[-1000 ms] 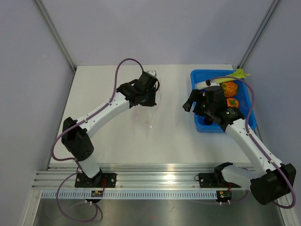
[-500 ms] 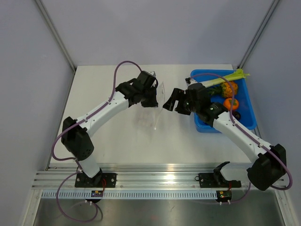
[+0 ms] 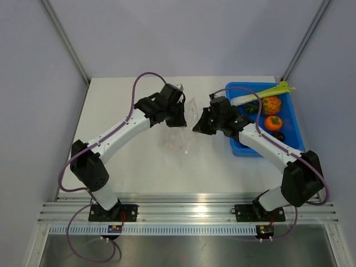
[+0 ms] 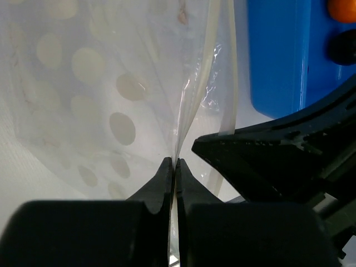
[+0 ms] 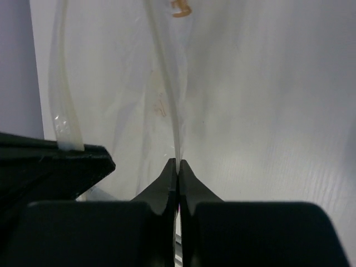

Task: Place the food in the zip-top bag and seal the zipper
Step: Open the zipper of the food storage bag.

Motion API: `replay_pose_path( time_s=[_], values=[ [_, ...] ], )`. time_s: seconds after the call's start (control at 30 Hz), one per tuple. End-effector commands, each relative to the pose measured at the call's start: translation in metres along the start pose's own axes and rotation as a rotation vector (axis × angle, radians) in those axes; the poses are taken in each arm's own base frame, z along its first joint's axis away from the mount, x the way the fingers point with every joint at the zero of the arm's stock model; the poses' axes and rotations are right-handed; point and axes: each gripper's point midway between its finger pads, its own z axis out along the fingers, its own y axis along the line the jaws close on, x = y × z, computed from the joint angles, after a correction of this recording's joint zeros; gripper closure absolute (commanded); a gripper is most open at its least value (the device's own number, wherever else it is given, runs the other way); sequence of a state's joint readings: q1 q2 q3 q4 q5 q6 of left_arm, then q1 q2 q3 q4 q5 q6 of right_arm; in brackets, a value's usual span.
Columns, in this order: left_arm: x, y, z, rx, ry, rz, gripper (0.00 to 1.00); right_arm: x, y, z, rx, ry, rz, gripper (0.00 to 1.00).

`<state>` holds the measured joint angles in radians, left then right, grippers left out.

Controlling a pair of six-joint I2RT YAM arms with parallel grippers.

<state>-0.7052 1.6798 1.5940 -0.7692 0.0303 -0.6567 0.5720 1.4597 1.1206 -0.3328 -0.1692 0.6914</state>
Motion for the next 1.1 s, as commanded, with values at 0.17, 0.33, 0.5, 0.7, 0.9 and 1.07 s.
replay_pose_path(
  time_s=[0.17, 0.33, 0.5, 0.7, 0.9, 1.07],
  values=[
    [-0.023, 0.008, -0.047, 0.050, -0.066, 0.028, 1.00, -0.034, -0.030, -0.018, 0.242, -0.103, -0.140, 1.00],
    [-0.030, 0.020, -0.062, 0.037, -0.069, 0.045, 1.00, -0.020, -0.041, -0.008, 0.262, -0.060, -0.110, 1.00],
    [-0.025, 0.004, -0.071, 0.124, -0.047, 0.046, 1.00, -0.007, -0.042, 0.003, 0.236, -0.019, -0.073, 1.00],
    [-0.017, 0.002, -0.056, 0.108, -0.025, 0.039, 1.00, 0.000, -0.046, 0.006, 0.234, 0.004, -0.067, 1.00],
    [-0.011, 0.006, -0.034, 0.018, -0.012, 0.049, 1.00, 0.004, -0.052, -0.001, 0.251, -0.003, -0.078, 1.00],
    [-0.007, 0.004, -0.019, -0.008, 0.007, 0.076, 1.00, 0.002, -0.057, -0.011, 0.272, -0.032, -0.085, 0.80]
  ],
)
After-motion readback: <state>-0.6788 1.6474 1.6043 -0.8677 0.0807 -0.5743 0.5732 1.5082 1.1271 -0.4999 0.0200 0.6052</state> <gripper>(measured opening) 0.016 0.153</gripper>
